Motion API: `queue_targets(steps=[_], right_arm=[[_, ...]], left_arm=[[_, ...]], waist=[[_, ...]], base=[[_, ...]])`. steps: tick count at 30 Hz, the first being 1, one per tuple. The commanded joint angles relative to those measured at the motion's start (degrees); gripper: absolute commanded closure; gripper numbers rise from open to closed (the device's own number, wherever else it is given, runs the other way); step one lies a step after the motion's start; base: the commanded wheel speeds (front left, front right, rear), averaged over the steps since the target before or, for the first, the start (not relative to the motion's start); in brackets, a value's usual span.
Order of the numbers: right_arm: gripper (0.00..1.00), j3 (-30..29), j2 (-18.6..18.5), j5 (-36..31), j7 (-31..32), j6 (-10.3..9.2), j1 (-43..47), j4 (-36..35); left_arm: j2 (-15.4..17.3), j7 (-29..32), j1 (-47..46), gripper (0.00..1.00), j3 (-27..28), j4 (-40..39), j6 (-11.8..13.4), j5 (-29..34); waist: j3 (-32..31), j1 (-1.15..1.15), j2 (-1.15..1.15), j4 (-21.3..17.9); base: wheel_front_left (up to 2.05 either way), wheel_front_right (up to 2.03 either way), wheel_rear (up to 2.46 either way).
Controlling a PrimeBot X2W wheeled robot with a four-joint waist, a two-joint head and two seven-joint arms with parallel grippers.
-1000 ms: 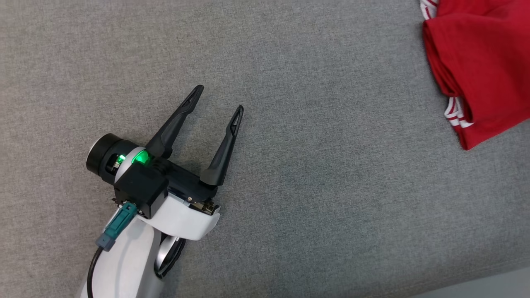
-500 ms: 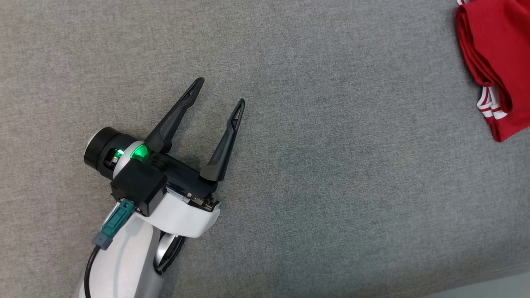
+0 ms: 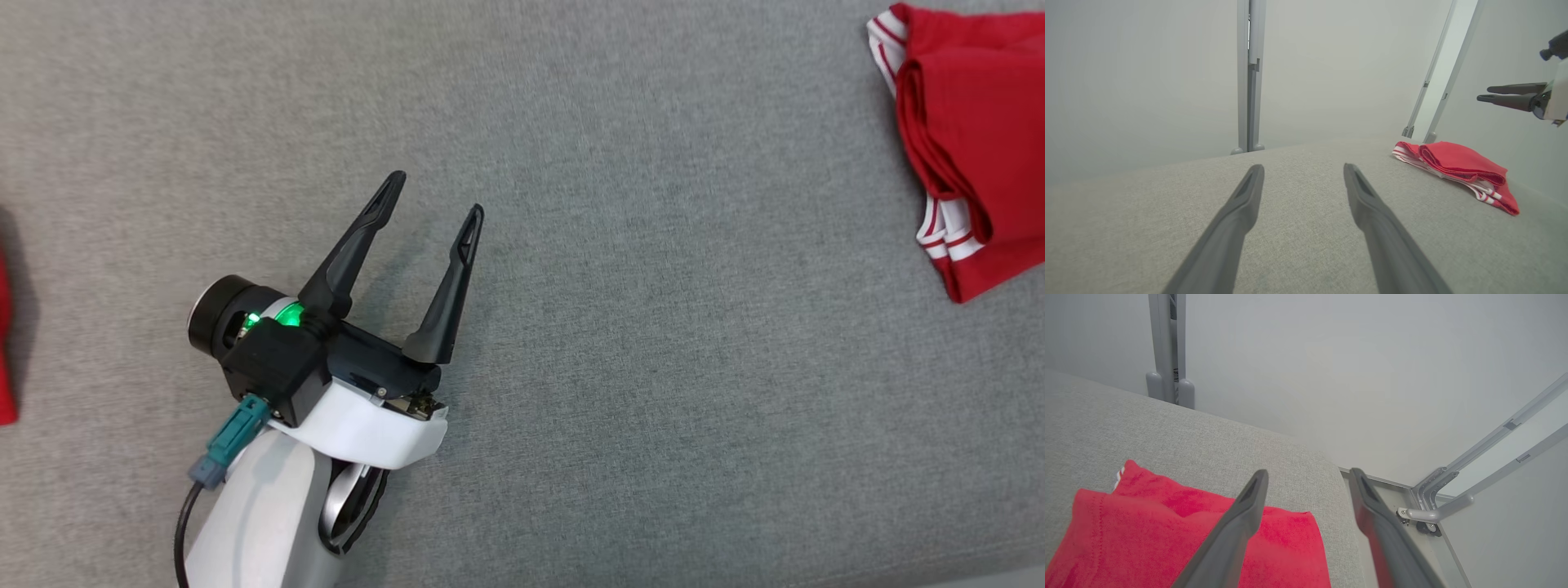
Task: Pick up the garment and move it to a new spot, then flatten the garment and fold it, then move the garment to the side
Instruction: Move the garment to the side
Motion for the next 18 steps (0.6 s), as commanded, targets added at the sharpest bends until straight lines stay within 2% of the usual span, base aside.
queue_targets(steps=[1,9,18], right_arm=[[0.0,-0.07,-0.1,0.46,0.0,-0.04,0.27,-0.92],[0.0,-4.52,4.75,1.66,-1.28,-0.04,4.05,-5.85],[0.0,-10.22,13.18,-1.18,-1.72,-0.04,15.31,-13.2]], left_arm=[[-0.15,-0.24,0.73,0.0,0.69,0.18,-0.08,-0.44],[-1.49,-0.24,4.96,0.0,3.64,0.3,-0.06,-1.15],[-1.85,-0.24,9.55,0.0,7.13,0.05,0.79,-2.12]], waist=[[-3.29,0.0,0.0,1.57],[-10.64,0.0,0.0,4.69],[-17.64,0.0,0.0,8.35]], base=[[0.0,0.0,0.0],[0.0,0.0,0.0],[0.0,0.0,0.0]])
